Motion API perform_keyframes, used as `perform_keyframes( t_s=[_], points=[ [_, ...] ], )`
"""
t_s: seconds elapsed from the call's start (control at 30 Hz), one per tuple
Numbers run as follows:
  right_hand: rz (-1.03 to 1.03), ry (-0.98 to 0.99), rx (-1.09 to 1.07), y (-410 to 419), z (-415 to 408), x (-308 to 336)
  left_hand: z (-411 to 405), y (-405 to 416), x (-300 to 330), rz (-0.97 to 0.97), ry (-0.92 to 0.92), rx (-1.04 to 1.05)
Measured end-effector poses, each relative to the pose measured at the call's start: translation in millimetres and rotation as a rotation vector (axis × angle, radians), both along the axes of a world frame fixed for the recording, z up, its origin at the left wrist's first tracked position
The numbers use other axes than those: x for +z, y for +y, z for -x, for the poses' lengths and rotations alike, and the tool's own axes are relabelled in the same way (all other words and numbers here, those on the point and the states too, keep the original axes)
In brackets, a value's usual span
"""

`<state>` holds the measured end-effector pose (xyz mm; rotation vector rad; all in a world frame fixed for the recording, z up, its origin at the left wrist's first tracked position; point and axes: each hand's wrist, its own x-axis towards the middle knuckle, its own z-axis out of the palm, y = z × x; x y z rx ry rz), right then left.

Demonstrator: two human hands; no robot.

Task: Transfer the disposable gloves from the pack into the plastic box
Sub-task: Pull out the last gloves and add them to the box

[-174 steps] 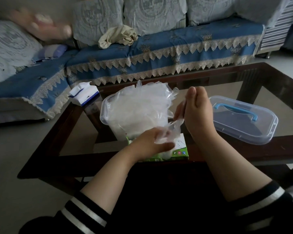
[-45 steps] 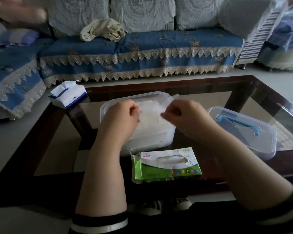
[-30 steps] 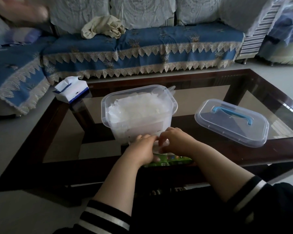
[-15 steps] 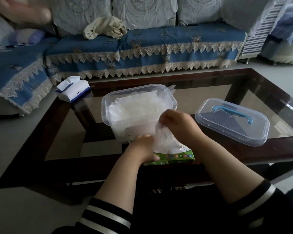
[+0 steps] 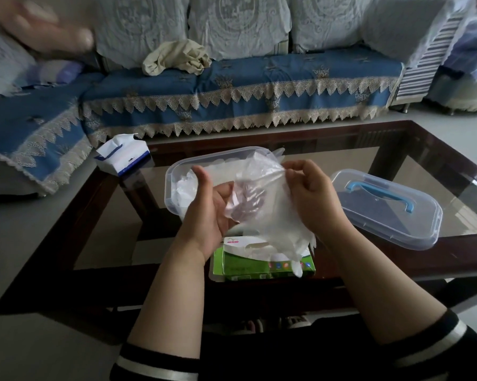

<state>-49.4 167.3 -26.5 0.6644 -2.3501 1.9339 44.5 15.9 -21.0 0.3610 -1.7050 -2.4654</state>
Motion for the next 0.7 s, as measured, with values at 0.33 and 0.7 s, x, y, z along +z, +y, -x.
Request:
perform_keyframes(
  t_s=[0.33,0.7],
  points=[
    [-0.102,-0.044,0.066,6.7,7.3,-2.0,30.7,3.0,17.2,0.518,0.046,0.041],
    [0.200,-0.295,-0.001,12.6,12.7,4.4,46.7,-5.6,13.7,0.580,0.067,0.022]
  ],
)
